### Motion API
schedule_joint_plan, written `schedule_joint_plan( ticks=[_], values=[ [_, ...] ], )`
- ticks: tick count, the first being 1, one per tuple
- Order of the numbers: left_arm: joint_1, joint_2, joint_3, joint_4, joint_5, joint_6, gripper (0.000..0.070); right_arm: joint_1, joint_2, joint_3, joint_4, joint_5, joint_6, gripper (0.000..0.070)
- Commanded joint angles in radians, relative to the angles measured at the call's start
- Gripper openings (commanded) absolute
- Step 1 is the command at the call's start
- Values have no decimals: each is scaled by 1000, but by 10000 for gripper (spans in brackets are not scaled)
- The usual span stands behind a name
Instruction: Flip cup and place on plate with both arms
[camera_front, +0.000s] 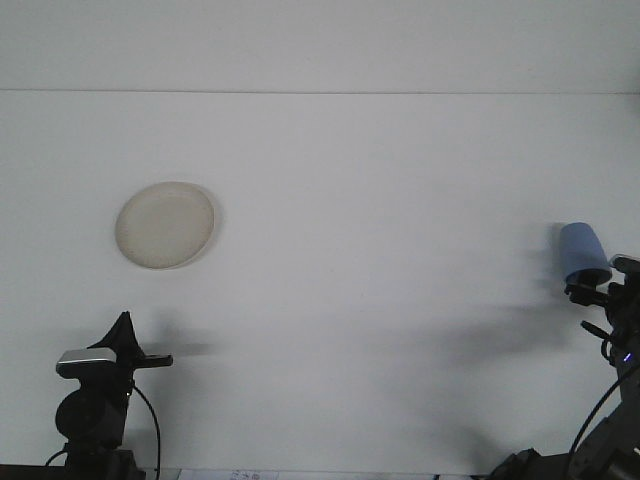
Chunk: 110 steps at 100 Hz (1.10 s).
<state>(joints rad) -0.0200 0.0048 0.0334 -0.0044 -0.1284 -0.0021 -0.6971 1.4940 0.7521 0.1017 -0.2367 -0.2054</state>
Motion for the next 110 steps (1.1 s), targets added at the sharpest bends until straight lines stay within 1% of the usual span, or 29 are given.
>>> schedule_joint_plan(
  ticks=[1,7,22,29,35,42,48,53,55,61,67,76,86,94,100,110],
  values=[
    [1,-2,-19,11,-1,-7,15,-10,39,13,60,-19,-24,431],
    [1,-2,-19,11,-1,-7,15,-10,69,13,117,-60,-24,398],
    [1,-2,-19,11,-1,-7,15,-9,143,13,271,-109,-23,379],
    [1,-2,-19,11,-1,-7,15,-8,174,13,325,-148,-19,339],
    [1,-2,-19,11,-1,-7,15,-7,197,13,366,-173,-17,270],
    [1,-2,-19,11,-1,-7,15,-5,216,13,405,-190,0,153],
    [1,-2,-19,11,-1,-7,15,-3,221,13,431,-193,22,67],
    [1,-2,-19,11,-1,-7,15,-2,222,13,449,-194,45,10],
    [1,-2,-19,11,-1,-7,15,-2,222,13,460,-194,56,1],
    [1,-2,-19,11,-1,-7,15,-3,221,13,492,-204,103,1],
    [1,-2,-19,11,-1,-7,15,-2,205,13,500,-220,166,1],
    [1,-2,-19,11,-1,-7,15,5,154,13,474,-216,275,1],
    [1,-2,-19,11,-1,-7,15,33,54,13,396,-172,390,1],
    [1,-2,-19,11,-1,-7,15,74,-51,13,295,-146,468,1],
    [1,-2,-19,11,-1,-7,15,120,-140,13,195,-121,497,1],
    [1,-2,-19,11,-1,-7,15,225,-296,17,13,-83,495,1]
  ],
)
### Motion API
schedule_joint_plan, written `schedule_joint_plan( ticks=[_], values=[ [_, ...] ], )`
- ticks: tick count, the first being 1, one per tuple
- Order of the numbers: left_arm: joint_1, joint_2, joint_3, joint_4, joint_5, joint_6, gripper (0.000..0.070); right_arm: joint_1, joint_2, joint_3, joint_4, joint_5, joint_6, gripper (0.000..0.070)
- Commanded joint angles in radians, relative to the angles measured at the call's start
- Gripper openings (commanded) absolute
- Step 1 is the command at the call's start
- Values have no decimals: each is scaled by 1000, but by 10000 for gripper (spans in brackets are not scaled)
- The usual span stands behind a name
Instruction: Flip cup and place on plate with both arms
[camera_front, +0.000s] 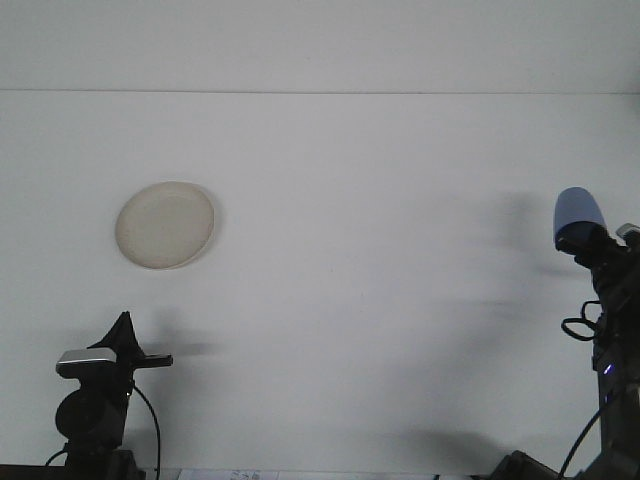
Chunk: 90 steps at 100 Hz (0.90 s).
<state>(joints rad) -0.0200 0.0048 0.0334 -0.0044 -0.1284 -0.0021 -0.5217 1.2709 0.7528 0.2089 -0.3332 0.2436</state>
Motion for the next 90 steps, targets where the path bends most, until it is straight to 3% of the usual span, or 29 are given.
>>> schedule_joint_plan(
  ticks=[1,22,50,67,90],
  values=[
    [1,-2,-19,11,-1,-7,15,61,-87,18,-112,17,45,1],
    [1,-2,-19,11,-1,-7,15,357,-250,180,-624,54,-43,1],
    [1,-2,-19,11,-1,-7,15,793,-58,559,-1284,72,-184,1],
    [1,-2,-19,11,-1,-7,15,1024,68,640,-1430,207,-188,1],
    [1,-2,-19,11,-1,-7,15,1223,224,653,-1445,209,-188,1]
  ],
)
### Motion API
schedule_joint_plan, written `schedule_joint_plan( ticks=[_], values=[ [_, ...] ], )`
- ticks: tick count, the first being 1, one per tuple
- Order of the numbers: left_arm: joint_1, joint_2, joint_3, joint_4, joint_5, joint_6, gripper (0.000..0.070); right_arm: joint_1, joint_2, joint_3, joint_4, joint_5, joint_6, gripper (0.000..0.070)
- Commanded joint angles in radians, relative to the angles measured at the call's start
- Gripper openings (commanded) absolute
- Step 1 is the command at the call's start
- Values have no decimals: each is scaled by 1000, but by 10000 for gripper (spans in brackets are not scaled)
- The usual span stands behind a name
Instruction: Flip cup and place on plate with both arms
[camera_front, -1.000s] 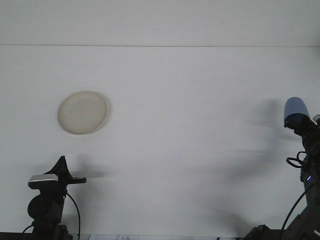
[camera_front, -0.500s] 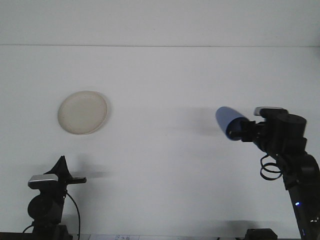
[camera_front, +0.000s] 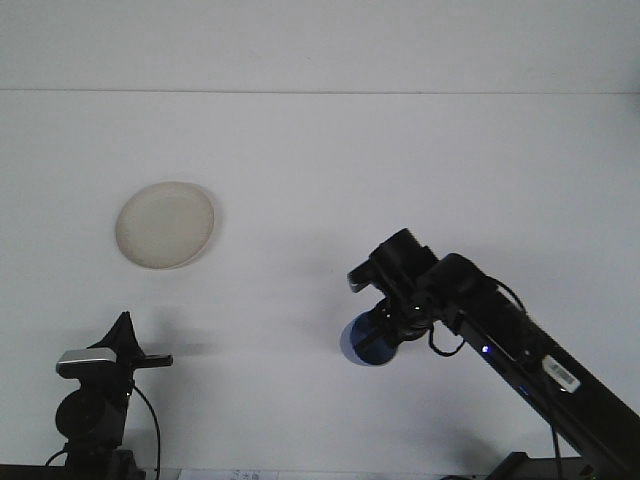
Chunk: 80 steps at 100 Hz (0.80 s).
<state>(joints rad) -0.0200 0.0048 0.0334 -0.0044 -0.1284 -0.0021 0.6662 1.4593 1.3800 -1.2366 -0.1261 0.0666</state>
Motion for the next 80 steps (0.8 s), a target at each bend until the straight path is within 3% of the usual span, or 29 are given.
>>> schedule_joint_plan(
  ticks=[1,54,59,72,80],
  values=[
    [1,-2,-19,11,-1,-7,15,42,41,26,1,2,-11,1],
    [1,-2,-19,11,-1,-7,15,218,217,26,37,3,-11,10],
    [1,-2,-19,11,-1,-7,15,219,219,26,40,2,-11,67],
    [1,-2,-19,11,-1,-7,15,220,219,26,56,-3,-7,372],
    [1,-2,-19,11,-1,-7,15,220,217,30,62,-5,-8,418]
  ],
)
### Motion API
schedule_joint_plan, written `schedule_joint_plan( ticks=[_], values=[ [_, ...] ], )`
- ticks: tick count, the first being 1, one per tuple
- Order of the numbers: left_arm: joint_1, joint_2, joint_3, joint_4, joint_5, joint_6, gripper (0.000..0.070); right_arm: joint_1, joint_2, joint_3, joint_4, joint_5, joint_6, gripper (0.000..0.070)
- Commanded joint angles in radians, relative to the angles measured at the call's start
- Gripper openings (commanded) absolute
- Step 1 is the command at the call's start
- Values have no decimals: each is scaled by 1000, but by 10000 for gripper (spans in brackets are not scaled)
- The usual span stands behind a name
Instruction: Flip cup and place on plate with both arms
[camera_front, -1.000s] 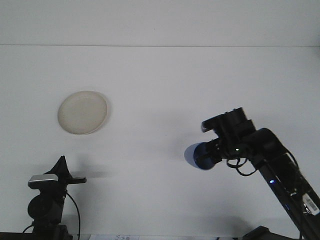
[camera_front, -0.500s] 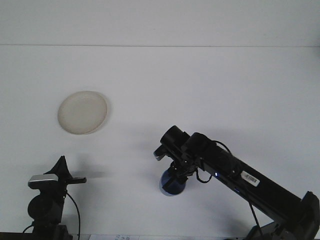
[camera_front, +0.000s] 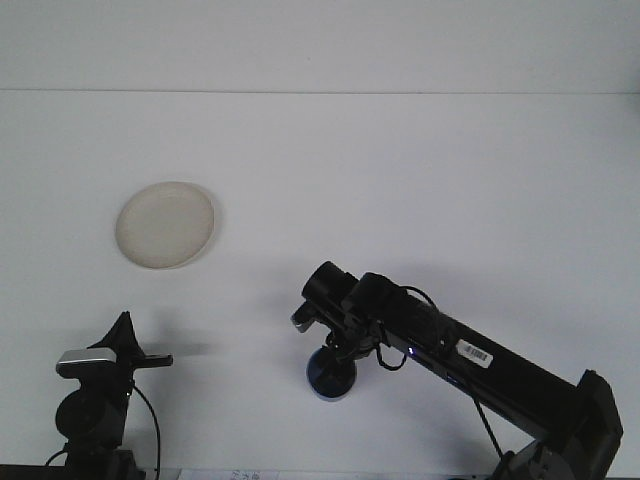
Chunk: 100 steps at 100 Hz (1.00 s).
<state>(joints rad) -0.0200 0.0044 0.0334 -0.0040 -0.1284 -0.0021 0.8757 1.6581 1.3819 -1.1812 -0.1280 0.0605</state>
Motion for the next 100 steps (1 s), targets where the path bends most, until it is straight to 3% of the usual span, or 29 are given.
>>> schedule_joint_plan(
  ticks=[1,26,56,76,100],
  values=[
    [1,-1,-19,11,-1,-7,15,10,18,29,7,-3,-3,418],
    [1,-1,-19,11,-1,-7,15,-10,-80,117,-10,18,-36,421],
    [1,-1,-19,11,-1,-6,15,-17,-523,86,153,253,-35,422],
    [1,-1,-19,11,-1,-6,15,-17,-883,-153,378,345,-37,422],
    [1,-1,-19,17,-1,-15,15,-18,-1266,-550,606,346,-69,421]
  ],
)
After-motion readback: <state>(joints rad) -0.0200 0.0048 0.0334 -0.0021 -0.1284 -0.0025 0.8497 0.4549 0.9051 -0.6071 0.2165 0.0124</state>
